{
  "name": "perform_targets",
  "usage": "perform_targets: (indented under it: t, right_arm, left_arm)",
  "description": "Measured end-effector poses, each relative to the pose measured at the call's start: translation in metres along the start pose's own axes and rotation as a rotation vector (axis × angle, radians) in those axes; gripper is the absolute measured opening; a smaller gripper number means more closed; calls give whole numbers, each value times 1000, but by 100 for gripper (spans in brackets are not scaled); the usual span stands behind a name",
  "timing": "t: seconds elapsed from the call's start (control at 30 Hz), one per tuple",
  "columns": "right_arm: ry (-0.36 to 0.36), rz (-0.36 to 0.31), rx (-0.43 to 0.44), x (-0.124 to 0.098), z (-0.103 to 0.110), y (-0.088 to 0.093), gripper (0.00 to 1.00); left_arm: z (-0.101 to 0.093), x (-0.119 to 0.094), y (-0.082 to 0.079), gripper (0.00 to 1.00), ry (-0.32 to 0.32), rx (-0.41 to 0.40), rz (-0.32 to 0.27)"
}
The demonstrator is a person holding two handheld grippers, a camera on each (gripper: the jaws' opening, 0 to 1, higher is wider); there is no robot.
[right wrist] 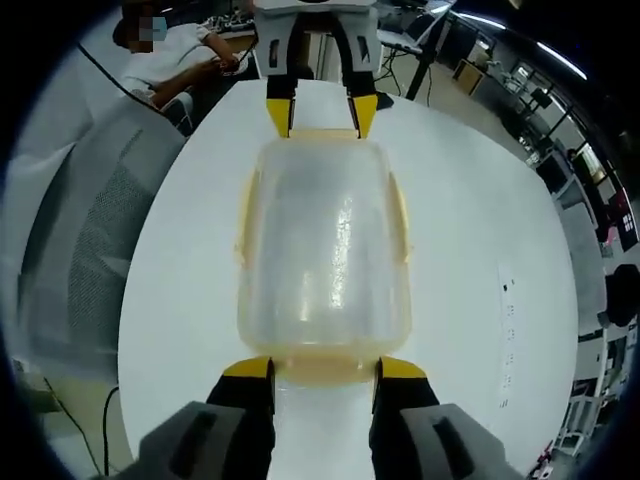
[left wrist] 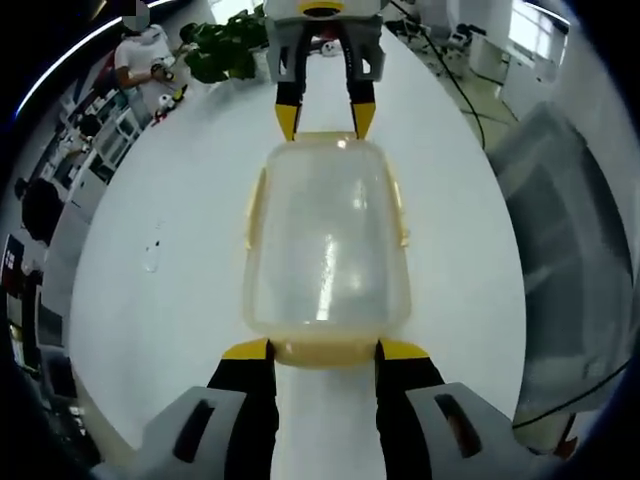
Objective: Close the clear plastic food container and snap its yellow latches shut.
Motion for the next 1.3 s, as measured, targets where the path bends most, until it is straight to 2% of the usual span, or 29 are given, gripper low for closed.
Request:
perform_targets:
  t: [0.63,1.3]
  right_arm:
    - [-41,5,11,1,-3,28,34]
    - [-61,-1,34,11,-7,39,35]
  left_arm:
    - [-2,20,-18,35,20,-16,-12]
    - [4,33,-19,35,47,-16,-9]
Point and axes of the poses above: the point that each gripper's makers call its tool centre point, and the gripper's own axes: x roughly forward along the fingers, z roughly to its left, y roughly out of its underside, the point moved 10 cm from there along -x, roughly backward along the fingers, and after that the axes turned 1 degree about -z, right-handed, at the moved point
